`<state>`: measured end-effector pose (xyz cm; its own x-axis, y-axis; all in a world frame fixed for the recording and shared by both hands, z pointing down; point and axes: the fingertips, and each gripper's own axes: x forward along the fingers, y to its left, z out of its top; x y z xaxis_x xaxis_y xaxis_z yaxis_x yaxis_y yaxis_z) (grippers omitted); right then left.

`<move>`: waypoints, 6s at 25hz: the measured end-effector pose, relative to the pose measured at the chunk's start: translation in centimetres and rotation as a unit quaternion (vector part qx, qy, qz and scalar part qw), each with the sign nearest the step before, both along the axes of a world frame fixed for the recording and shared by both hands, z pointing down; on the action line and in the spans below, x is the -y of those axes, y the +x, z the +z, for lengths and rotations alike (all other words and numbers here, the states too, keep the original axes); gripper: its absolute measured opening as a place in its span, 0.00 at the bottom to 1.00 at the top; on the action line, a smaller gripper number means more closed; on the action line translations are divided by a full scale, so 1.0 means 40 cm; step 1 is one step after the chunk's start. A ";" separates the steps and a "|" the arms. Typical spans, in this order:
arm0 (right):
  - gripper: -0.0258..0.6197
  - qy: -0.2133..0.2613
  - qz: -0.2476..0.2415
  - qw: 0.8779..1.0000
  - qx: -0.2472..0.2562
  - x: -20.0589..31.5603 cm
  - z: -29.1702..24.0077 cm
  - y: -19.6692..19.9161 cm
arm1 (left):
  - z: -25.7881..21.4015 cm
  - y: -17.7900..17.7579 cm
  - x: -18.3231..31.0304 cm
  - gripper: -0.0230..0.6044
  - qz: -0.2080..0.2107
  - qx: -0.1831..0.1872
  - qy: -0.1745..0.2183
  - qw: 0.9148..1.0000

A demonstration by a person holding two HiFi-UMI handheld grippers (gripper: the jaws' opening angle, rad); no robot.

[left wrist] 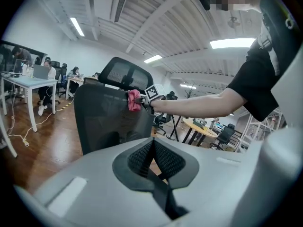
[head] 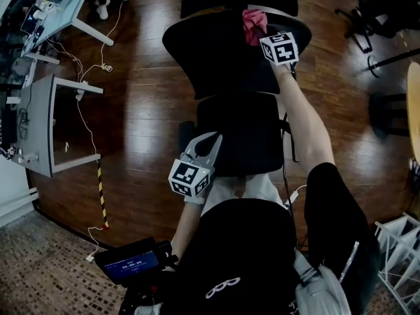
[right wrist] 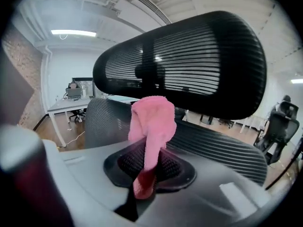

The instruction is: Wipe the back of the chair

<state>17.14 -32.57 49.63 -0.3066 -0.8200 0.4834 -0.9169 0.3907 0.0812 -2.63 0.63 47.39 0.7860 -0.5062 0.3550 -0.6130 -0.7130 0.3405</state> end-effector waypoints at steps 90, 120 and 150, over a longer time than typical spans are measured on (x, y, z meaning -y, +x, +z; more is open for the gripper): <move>0.10 -0.059 -0.337 0.938 -0.048 -0.131 0.200 -0.965 | 0.014 -0.359 0.036 0.02 -0.126 -0.047 -0.011 0.991; 0.11 -0.078 -0.128 0.988 -0.022 -0.069 0.248 -0.327 | 0.023 -0.051 0.023 0.02 -0.018 -0.016 -0.032 0.999; 0.11 -0.085 0.129 0.988 0.009 -0.233 0.275 0.410 | 0.004 0.209 -0.060 0.02 0.057 0.004 -0.036 0.998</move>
